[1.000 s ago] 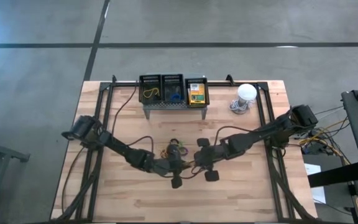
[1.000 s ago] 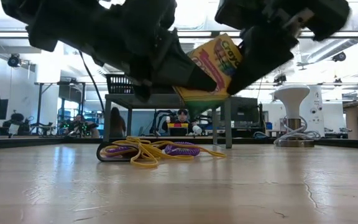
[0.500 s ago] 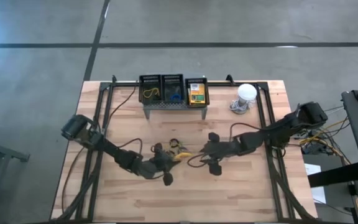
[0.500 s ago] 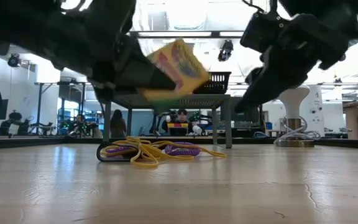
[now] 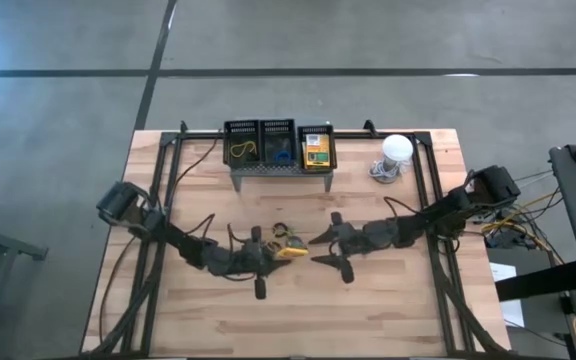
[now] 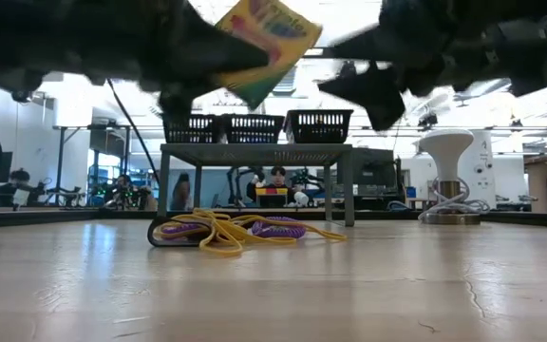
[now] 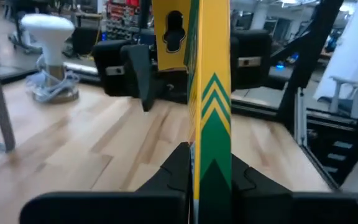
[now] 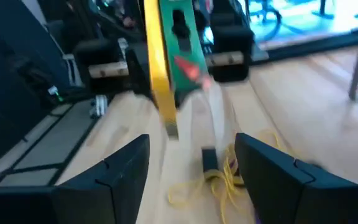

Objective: Pick & Place Office Desk Supplies
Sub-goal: Put the crayon box into the right black bin on the shelf

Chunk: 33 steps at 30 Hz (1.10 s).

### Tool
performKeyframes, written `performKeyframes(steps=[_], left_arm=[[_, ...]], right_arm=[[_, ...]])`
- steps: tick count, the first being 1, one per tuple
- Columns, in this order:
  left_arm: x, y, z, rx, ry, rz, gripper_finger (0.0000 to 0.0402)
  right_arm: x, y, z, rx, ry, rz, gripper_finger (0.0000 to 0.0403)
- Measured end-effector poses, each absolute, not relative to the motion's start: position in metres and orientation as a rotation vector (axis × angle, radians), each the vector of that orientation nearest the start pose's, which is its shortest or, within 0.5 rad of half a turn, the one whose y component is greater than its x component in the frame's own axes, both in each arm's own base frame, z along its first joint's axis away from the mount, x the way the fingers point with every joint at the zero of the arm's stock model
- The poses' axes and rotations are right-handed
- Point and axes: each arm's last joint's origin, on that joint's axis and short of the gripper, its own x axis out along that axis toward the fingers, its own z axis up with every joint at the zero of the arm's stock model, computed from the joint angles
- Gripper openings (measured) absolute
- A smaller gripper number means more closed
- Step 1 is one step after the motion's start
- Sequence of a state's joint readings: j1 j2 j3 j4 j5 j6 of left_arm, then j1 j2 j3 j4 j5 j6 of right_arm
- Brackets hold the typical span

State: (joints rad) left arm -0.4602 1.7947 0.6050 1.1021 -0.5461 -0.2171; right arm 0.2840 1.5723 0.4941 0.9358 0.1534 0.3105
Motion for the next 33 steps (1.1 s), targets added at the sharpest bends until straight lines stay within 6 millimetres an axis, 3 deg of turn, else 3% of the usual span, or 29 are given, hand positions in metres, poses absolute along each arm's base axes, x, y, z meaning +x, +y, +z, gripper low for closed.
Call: performKeyframes(steps=[14, 24, 33], left_arm=[[0.299, -0.128, 0.154, -0.134, 0.069, 0.058, 0.0038], [0.298, -0.128, 0.150, -0.104, 0.103, 0.053, 0.0038], [0.298, -0.128, 0.148, -0.090, 0.120, 0.055, 0.0038]], right_arm=[[0.297, 0.085, 0.199, 0.214, 0.072, 0.232, 0.0224], [0.300, 0.088, 0.204, 0.173, 0.061, 0.241, 0.0224], [0.304, 0.085, 0.197, 0.135, 0.195, 0.208, 0.0223]])
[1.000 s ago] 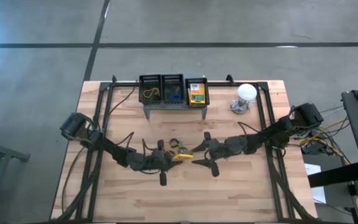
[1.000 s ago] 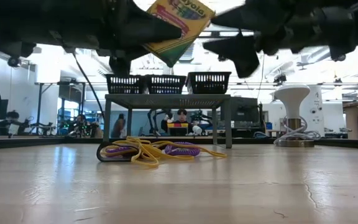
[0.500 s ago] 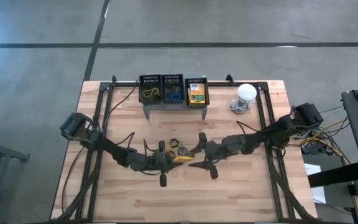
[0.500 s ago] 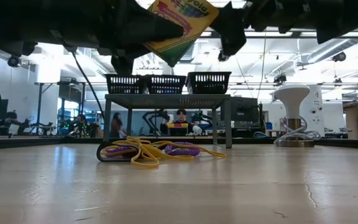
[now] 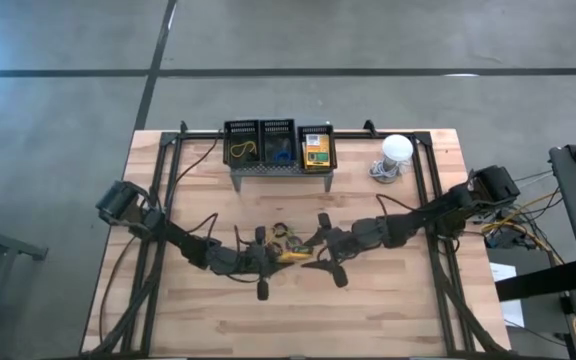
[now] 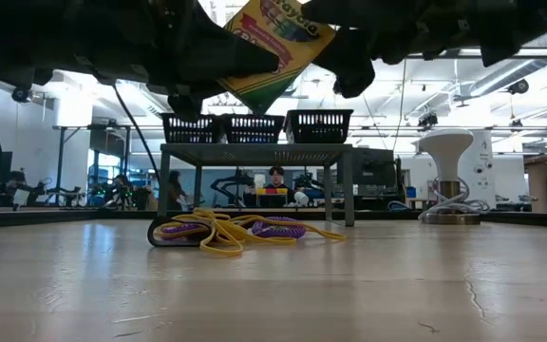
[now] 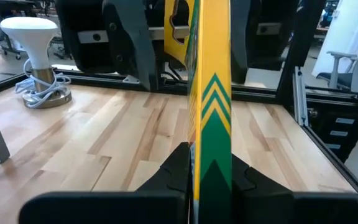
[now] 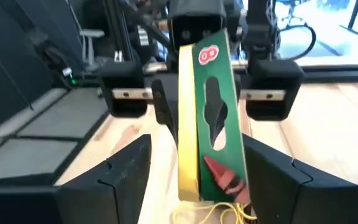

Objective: Pick & Place Office Desk Supplies
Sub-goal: Put the crayon box into the right black bin on the shelf

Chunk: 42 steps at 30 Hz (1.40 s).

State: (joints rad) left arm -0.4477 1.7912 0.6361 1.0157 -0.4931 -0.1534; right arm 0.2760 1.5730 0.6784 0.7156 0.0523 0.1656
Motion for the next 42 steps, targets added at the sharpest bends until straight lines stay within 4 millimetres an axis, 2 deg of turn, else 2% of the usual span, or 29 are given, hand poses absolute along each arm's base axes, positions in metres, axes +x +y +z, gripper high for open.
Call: performKeyframes(steps=[3, 6, 13, 17, 23, 28, 32, 36, 42], left_arm=[[0.298, -0.128, 0.148, -0.090, 0.125, 0.056, 0.0038], [0.298, -0.127, 0.146, -0.088, 0.145, 0.063, 0.0038], [0.298, -0.125, 0.143, -0.114, 0.164, 0.075, 0.0046], [0.299, -0.124, 0.143, -0.175, 0.162, 0.085, 0.0085], [0.300, -0.120, 0.146, -0.214, 0.152, 0.099, 0.0174], [0.294, -0.119, 0.153, -0.246, 0.212, 0.087, 0.0244], [0.287, -0.116, 0.156, -0.289, 0.306, 0.123, 0.0275], [0.284, -0.114, 0.154, -0.312, 0.354, 0.149, 0.0281], [0.283, -0.113, 0.153, -0.311, 0.356, 0.158, 0.0268]], right_arm=[[0.309, 0.086, 0.201, 0.111, 0.228, 0.208, 0.0212], [0.313, 0.087, 0.206, 0.092, 0.239, 0.208, 0.0185], [0.315, 0.087, 0.208, 0.053, 0.249, 0.206, 0.0083], [0.315, 0.085, 0.207, 0.043, 0.256, 0.202, 0.0027], [0.312, 0.082, 0.203, 0.039, 0.347, 0.191, 0.0021], [0.307, 0.075, 0.227, -0.019, 0.514, 0.173, 0.0020], [0.304, 0.073, 0.255, -0.110, 0.628, 0.187, 0.0020], [0.299, 0.071, 0.287, -0.207, 0.684, 0.177, 0.0019], [0.288, 0.061, 0.325, -0.319, 0.708, 0.008, 0.0020]])
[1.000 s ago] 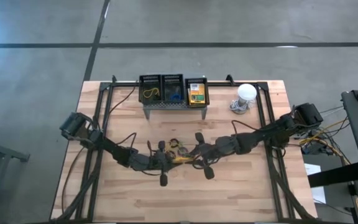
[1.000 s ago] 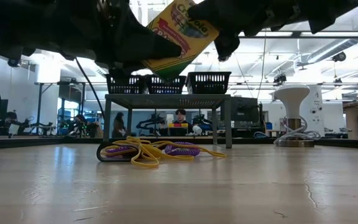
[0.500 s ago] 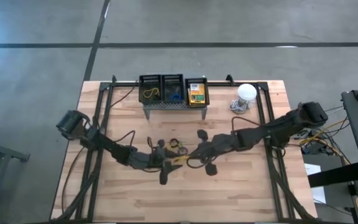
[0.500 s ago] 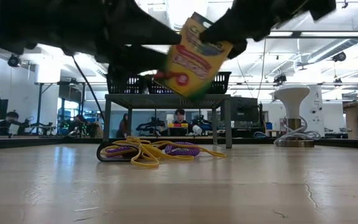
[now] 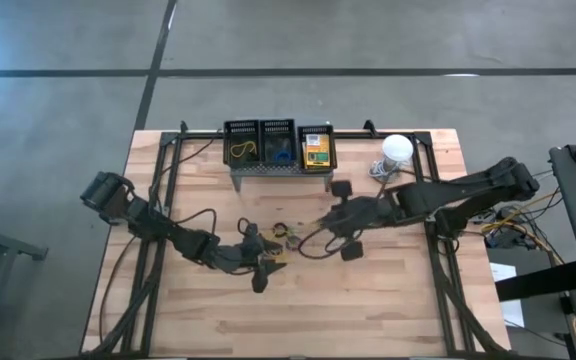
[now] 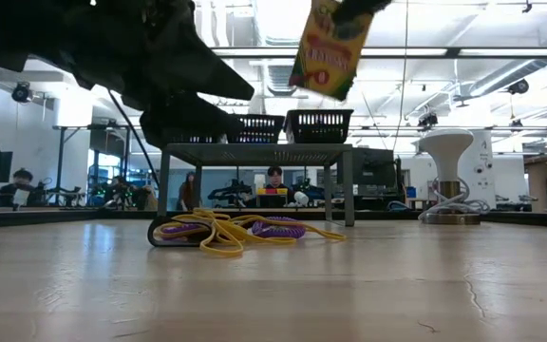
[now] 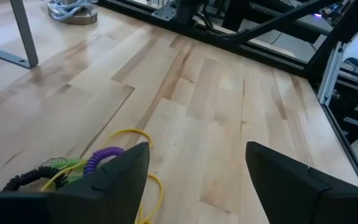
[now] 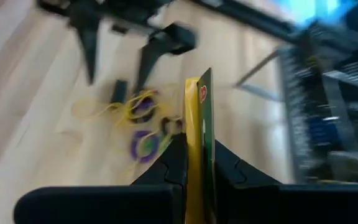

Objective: Pick & Place Office Desk Supplies
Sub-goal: Put the crayon box into the right black bin on the shelf

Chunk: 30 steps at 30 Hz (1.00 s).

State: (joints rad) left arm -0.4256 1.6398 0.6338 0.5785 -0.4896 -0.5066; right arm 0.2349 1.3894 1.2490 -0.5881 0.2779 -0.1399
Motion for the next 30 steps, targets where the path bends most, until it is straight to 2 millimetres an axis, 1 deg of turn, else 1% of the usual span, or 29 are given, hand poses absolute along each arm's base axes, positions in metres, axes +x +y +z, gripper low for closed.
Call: performKeyframes(steps=[4, 8, 11, 13, 19, 25, 30], left_arm=[[0.284, -0.114, 0.154, -0.315, 0.350, 0.156, 0.0259], [0.285, -0.114, 0.157, -0.325, 0.330, 0.150, 0.0253], [0.285, -0.114, 0.157, -0.328, 0.325, 0.149, 0.0250], [0.285, -0.114, 0.157, -0.325, 0.325, 0.150, 0.0250], [0.286, -0.112, 0.157, -0.320, 0.325, 0.155, 0.0249], [0.286, -0.112, 0.157, -0.317, 0.328, 0.154, 0.0249], [0.285, -0.112, 0.156, -0.316, 0.329, 0.154, 0.0249]], right_arm=[[0.279, 0.053, 0.353, -0.347, 0.647, -0.033, 0.0022], [0.264, 0.040, 0.391, -0.343, 0.527, -0.073, 0.0023], [0.254, 0.025, 0.406, -0.352, 0.484, -0.120, 0.0023], [0.252, 0.012, 0.404, -0.342, 0.496, -0.160, 0.0023], [0.251, -0.029, 0.384, -0.336, 0.602, -0.252, 0.0023], [0.251, -0.066, 0.378, -0.427, 0.666, -0.320, 0.0023], [0.255, -0.088, 0.377, -0.474, 0.647, -0.303, 0.0023]])
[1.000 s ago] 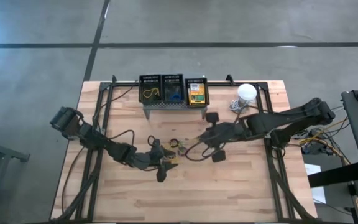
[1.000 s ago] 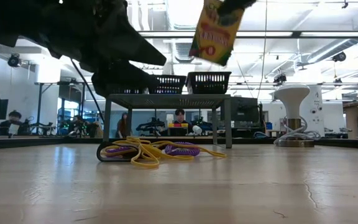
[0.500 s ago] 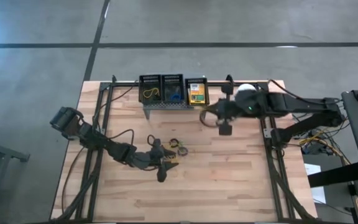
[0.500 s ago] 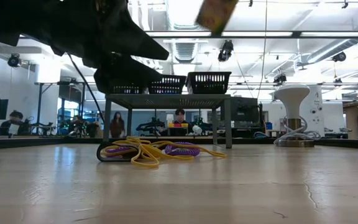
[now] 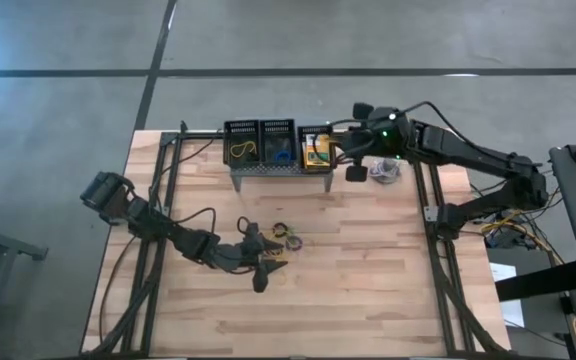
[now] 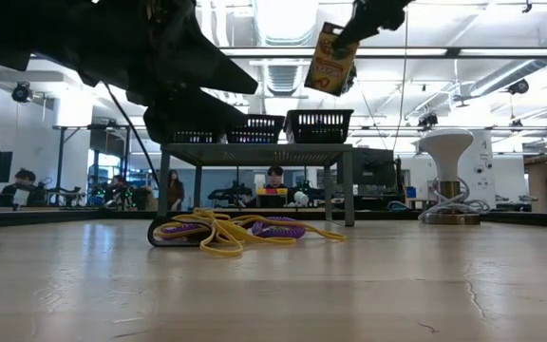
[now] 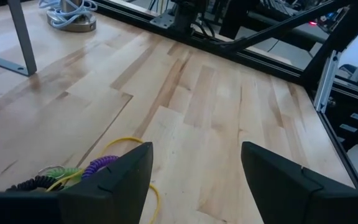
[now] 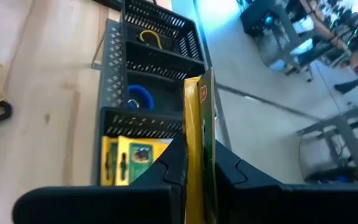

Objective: Pick & Place Office Desk Supplies
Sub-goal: Put the crayon box into the right black bin on the shelf

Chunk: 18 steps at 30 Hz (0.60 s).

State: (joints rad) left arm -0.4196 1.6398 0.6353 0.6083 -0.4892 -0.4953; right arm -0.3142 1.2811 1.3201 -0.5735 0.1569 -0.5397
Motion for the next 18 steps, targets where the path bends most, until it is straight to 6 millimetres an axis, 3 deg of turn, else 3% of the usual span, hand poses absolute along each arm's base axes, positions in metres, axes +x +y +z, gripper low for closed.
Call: performKeyframes(steps=[6, 9, 18], left_arm=[[0.285, -0.112, 0.155, -0.312, 0.336, 0.157, 0.0249], [0.285, -0.112, 0.155, -0.312, 0.337, 0.159, 0.0249], [0.285, -0.111, 0.155, -0.311, 0.334, 0.166, 0.0249]], right_arm=[[0.274, -0.112, 0.359, -0.463, 0.659, -0.224, 0.0023], [0.289, -0.122, 0.343, -0.475, 0.721, -0.283, 0.0023], [0.305, -0.131, 0.320, -0.511, 0.828, -0.385, 0.0024]])
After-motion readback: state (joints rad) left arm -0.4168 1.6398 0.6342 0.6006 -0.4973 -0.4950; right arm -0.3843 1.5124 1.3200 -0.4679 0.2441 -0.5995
